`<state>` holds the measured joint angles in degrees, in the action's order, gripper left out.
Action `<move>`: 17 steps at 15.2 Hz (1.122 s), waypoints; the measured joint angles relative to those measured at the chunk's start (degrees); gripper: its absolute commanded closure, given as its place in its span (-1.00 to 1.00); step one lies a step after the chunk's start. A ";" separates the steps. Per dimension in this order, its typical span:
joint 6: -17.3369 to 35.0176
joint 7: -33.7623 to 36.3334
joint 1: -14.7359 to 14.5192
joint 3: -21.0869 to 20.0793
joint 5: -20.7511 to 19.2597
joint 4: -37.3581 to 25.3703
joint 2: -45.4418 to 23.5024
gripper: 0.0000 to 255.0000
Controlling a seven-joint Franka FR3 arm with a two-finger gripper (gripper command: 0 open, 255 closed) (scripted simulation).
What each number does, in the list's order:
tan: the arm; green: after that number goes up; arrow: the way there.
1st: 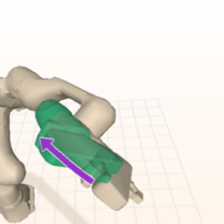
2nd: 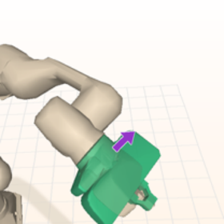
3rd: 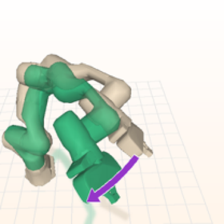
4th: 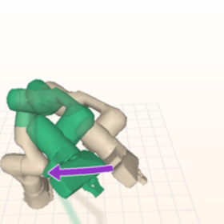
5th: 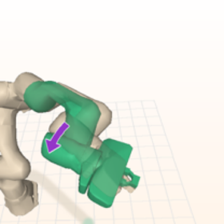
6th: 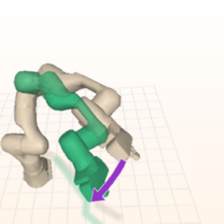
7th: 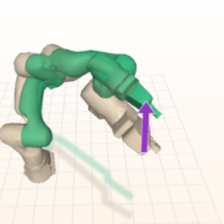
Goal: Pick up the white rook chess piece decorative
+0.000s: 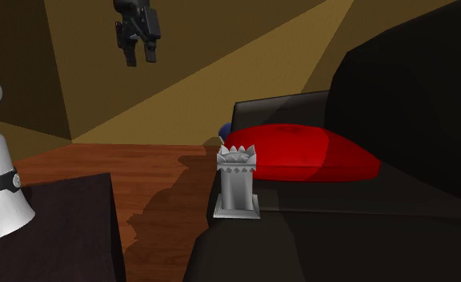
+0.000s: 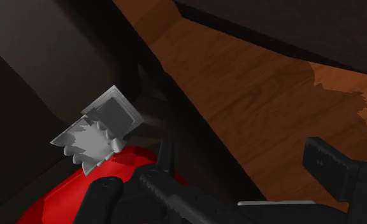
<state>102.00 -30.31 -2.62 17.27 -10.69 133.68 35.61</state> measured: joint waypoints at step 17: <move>15.74 -42.24 -5.40 20.39 23.38 -20.01 -39.96 -1.00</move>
<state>117.74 -72.54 -8.02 37.67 12.69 113.68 -4.35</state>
